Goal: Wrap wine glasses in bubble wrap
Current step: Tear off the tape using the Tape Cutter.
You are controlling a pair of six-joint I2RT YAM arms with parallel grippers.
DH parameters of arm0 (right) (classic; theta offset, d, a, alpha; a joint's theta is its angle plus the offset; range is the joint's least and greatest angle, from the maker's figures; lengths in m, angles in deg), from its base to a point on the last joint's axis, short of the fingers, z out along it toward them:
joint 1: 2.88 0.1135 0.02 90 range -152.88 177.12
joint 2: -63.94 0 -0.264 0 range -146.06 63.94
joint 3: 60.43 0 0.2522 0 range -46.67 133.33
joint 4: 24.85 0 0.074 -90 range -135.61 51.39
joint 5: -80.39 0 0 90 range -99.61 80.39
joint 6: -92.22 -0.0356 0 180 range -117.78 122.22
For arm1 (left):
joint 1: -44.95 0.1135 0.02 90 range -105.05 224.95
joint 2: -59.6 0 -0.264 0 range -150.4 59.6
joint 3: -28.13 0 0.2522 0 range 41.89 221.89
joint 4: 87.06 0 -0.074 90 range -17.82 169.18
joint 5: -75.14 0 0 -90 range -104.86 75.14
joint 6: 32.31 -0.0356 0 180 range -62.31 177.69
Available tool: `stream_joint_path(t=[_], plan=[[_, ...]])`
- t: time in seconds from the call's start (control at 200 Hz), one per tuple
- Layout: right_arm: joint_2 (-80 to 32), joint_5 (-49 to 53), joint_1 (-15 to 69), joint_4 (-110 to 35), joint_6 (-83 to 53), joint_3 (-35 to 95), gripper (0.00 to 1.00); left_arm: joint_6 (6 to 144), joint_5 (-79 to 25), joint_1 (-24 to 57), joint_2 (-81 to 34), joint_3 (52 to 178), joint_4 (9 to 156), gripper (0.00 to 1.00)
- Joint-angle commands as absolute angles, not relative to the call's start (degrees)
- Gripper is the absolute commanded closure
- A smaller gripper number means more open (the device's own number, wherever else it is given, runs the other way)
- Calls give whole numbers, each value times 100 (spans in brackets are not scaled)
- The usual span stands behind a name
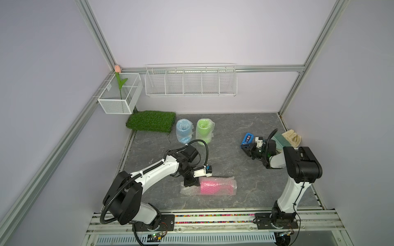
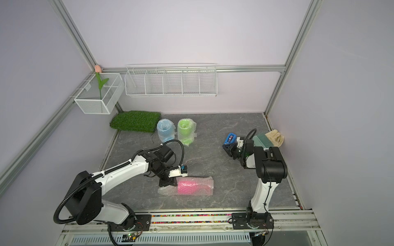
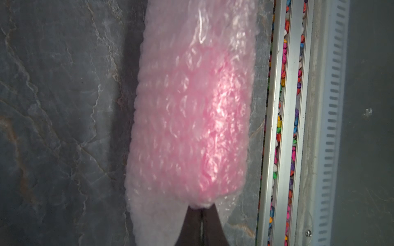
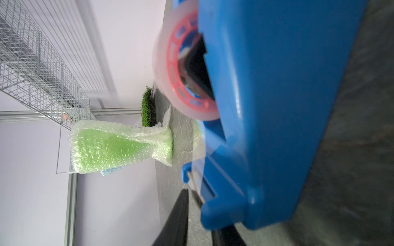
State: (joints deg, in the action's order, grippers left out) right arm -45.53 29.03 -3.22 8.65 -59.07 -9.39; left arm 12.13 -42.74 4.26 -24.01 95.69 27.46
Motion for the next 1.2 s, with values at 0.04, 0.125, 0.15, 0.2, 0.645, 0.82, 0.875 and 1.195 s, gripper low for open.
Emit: stream_joint_path(t=[0.04,0.125,0.15,0.2,0.645,0.82,0.875,1.195], plan=[[-4625,2584,-418,1246,-6003,-1079,79,1166,-4245,391,-2476,9665,2599,100],[-4628,2556,-428,1200,-5986,-1121,83,1164,-4245,391,-2493,9665,2592,100],[-4635,2543,-426,1129,-5977,-1116,86,1168,-4242,391,-2502,9665,2598,100],[-4653,2534,-426,934,-5951,-1083,93,1165,-4245,391,-2504,9674,2596,100],[-4793,2287,-428,-128,-5792,-1191,93,1164,-4254,391,-2539,9669,2574,100],[-4592,2111,-358,-754,-5692,-1130,93,1164,-4245,391,-2548,9656,2574,100],[-4534,2064,-337,-917,-5651,-1109,93,1164,-4245,391,-2554,9666,2570,100],[-4310,1835,-282,-1133,-5762,-1191,93,1165,-4258,391,-2583,9663,2568,100]])
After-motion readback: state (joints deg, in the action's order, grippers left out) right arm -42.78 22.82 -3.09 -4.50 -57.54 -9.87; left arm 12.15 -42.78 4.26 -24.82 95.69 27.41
